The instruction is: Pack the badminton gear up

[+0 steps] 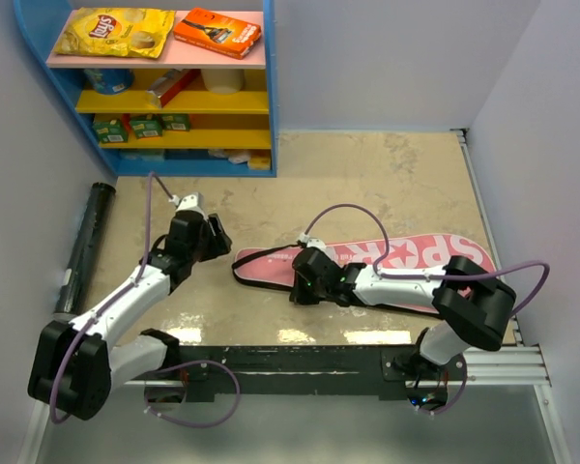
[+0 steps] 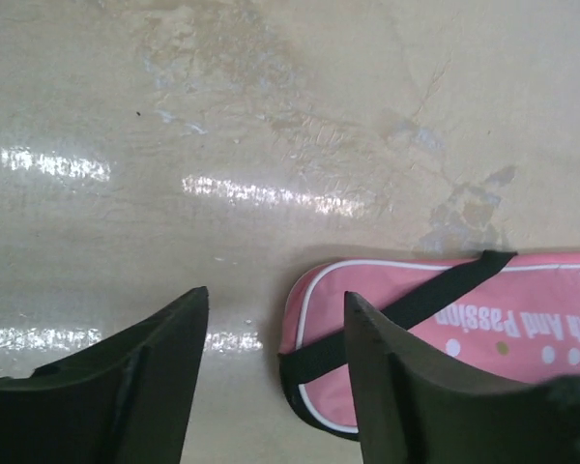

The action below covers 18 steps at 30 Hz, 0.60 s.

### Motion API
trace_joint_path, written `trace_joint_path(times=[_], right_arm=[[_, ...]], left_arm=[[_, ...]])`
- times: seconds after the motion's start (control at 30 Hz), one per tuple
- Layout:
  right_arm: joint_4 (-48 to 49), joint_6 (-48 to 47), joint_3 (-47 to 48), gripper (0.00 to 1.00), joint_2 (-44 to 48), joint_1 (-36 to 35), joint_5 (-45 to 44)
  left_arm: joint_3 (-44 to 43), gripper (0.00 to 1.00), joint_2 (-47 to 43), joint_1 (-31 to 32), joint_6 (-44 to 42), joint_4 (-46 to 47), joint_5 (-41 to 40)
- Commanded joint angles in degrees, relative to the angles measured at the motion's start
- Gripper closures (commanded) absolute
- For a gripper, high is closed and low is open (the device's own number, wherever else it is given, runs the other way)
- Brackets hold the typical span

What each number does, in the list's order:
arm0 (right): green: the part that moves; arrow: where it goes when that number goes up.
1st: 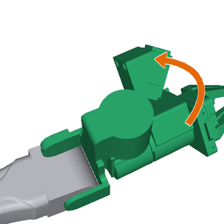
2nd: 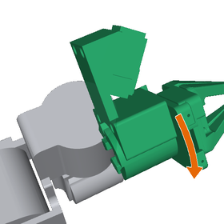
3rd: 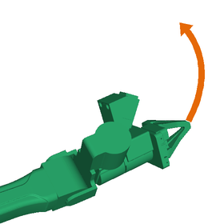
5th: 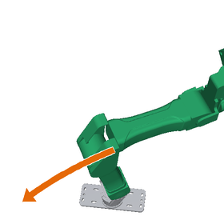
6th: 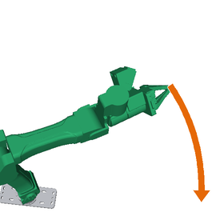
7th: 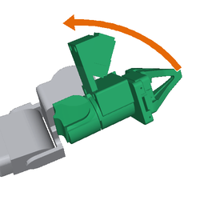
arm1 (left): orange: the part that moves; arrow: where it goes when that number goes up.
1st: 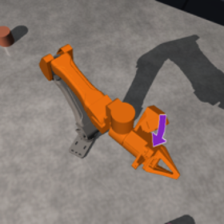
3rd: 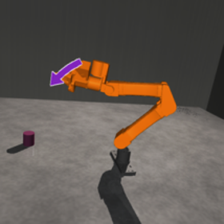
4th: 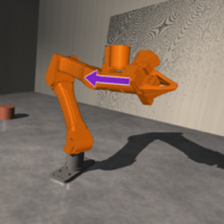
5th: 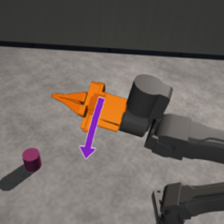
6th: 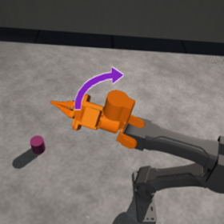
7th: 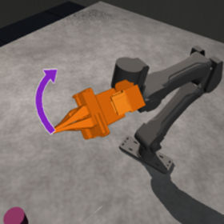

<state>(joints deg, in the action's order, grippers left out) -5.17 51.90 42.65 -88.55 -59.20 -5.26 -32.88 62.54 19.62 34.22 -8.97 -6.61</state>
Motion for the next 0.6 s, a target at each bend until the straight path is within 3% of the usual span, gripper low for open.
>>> trace_joint_path(times=[0.0,0.1,0.4,0.57], right_arm=[[-0.6,-2.8,-0.4,1.0,2.0,0.1,-1.7],[0.2,-2.9,-0.8,1.0,1.7,0.1,-0.8],[3.3,-2.5,-4.2,1.0,2.2,0.1,1.3],[4.6,-2.2,-4.5,1.0,1.2,0.1,2.2]], left_arm=[[1.9,0.31,2.5,-0.3,-1.8,-1.4,5.0],[3.2,0.26,5.0,-0.3,-1.9,2.8,9.1],[4.7,0.24,11.4,-0.2,-2.0,14.6,16.5],[7.0,0.33,14.4,-0.2,0.4,21.6,21.8]])
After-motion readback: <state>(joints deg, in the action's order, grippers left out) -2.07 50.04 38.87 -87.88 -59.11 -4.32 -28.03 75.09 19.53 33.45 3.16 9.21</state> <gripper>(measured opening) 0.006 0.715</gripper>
